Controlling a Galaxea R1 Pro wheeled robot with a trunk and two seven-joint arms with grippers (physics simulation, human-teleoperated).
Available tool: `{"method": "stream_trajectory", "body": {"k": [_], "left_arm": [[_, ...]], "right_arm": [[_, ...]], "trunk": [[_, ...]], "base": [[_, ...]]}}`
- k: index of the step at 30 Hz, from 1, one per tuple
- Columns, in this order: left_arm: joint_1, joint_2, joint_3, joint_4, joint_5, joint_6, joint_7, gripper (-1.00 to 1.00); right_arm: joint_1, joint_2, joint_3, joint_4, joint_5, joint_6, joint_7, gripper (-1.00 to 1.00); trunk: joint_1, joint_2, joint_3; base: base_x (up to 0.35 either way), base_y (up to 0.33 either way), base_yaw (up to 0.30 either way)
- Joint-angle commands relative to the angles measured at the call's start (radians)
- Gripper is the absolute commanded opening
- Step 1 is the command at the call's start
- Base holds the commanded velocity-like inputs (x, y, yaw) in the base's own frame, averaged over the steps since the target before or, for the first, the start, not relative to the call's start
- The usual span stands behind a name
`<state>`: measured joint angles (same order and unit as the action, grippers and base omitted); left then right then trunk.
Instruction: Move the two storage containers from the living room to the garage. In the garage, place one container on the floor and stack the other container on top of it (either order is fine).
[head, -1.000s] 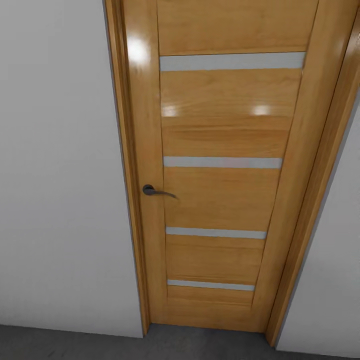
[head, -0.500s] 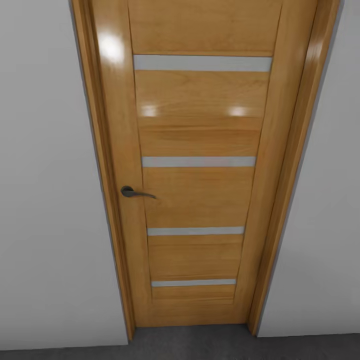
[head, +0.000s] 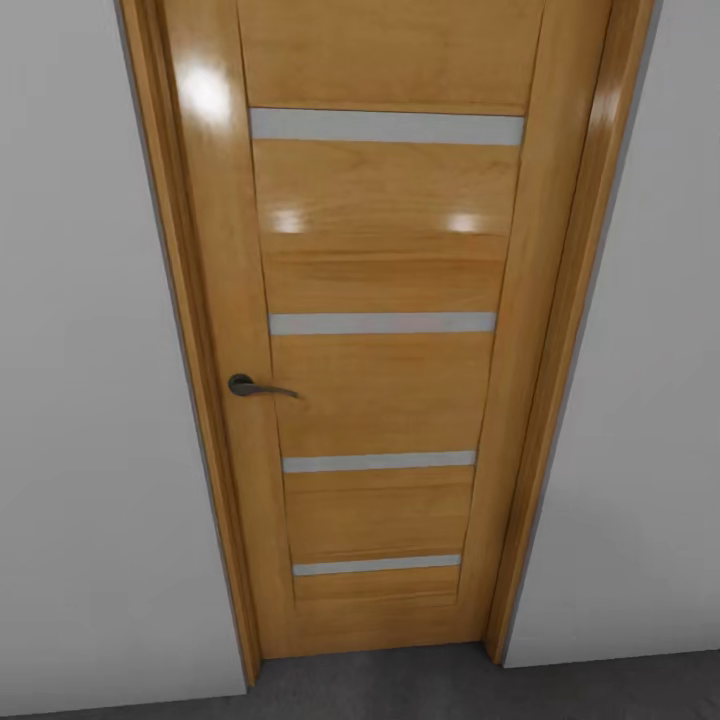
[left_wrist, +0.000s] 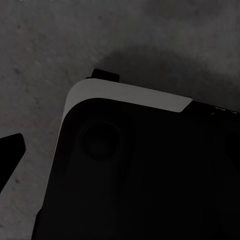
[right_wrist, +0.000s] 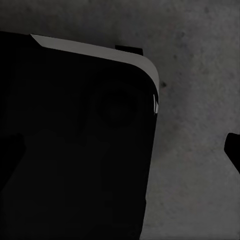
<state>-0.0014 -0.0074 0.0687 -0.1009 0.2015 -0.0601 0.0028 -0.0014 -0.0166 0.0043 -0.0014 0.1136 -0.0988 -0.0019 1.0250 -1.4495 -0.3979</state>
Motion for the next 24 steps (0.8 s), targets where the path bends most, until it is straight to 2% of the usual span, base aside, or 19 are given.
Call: {"method": "stream_trajectory", "body": {"k": [1,6,9,24], "left_arm": [[0.000,0.000,0.007,0.000,0.001,-0.002,0.000,1.00],[0.000,0.000,0.007,0.000,0.006,-0.002,0.000,1.00],[0.000,0.000,0.007,0.000,0.028,-0.001,0.000,1.00],[0.000,0.003,0.006,0.000,0.042,-0.001,0.000,1.00]], "right_arm": [[0.000,0.000,0.000,0.000,0.009,-0.002,-0.001,1.00],[0.000,0.000,0.001,0.000,0.008,-0.002,-0.001,1.00],[0.000,0.000,0.003,0.000,0.009,0.000,0.000,1.00],[0.000,0.005,0.002,0.000,0.006,0.010,0.001,1.00]], "trunk": [[0.000,0.000,-0.001],[0.000,0.000,-0.001],[0.000,0.000,-0.001],[0.000,0.000,-0.001]], "base": [[0.000,0.000,-0.002],[0.000,0.000,0.000],[0.000,-0.090,0.000],[0.000,-0.241,0.000]]}}
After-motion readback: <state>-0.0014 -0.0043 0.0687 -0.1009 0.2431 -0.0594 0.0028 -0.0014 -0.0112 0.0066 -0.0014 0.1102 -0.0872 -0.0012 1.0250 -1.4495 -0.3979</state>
